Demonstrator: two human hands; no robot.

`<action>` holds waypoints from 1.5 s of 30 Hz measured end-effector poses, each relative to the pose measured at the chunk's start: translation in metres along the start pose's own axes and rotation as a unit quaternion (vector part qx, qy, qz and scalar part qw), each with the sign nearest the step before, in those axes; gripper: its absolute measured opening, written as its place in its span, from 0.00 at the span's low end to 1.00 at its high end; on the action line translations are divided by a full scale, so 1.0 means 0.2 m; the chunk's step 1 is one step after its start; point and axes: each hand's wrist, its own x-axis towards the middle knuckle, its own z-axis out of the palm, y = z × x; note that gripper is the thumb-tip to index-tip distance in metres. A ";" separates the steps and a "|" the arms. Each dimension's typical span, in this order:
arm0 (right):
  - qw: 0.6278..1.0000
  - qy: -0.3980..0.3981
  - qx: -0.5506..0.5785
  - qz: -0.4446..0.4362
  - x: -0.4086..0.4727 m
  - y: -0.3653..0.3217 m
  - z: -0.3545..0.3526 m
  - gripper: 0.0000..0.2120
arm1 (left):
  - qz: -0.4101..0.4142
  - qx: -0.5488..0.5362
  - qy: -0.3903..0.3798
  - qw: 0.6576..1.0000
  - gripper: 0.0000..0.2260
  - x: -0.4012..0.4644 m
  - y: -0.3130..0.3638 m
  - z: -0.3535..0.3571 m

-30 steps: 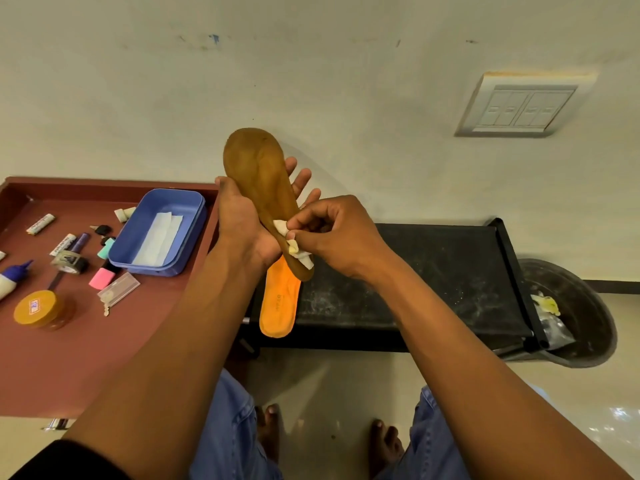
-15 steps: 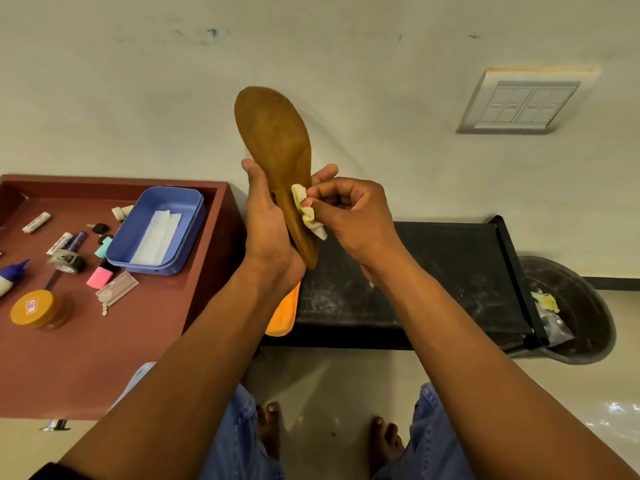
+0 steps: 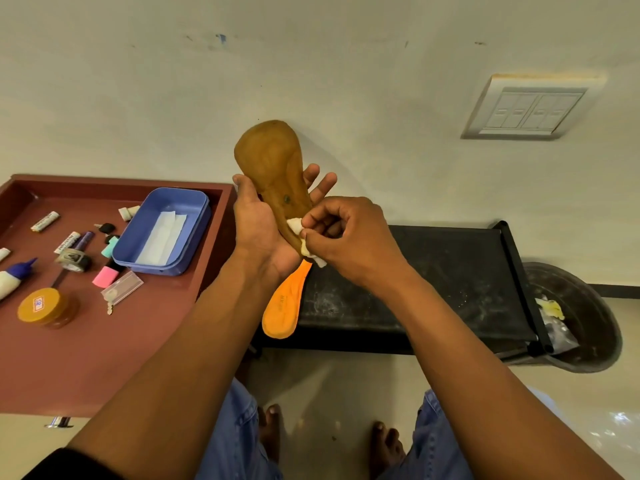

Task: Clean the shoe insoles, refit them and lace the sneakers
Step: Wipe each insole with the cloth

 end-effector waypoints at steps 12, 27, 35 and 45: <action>0.998 -0.003 0.005 0.069 0.03 0.00 -0.01 0.04 | -0.019 -0.012 -0.011 1.000 0.42 0.03 -0.03 0.00; 0.988 0.075 0.123 0.061 0.02 -0.02 0.01 0.03 | -0.024 0.082 0.047 0.995 0.40 0.01 -0.08 0.03; 0.989 0.108 0.082 0.055 0.06 0.00 -0.04 0.04 | -0.043 0.133 0.062 0.988 0.36 0.01 -0.18 0.07; 0.997 -0.062 0.028 0.032 0.00 0.00 -0.05 0.03 | -0.059 0.079 0.031 0.995 0.39 0.00 -0.02 0.04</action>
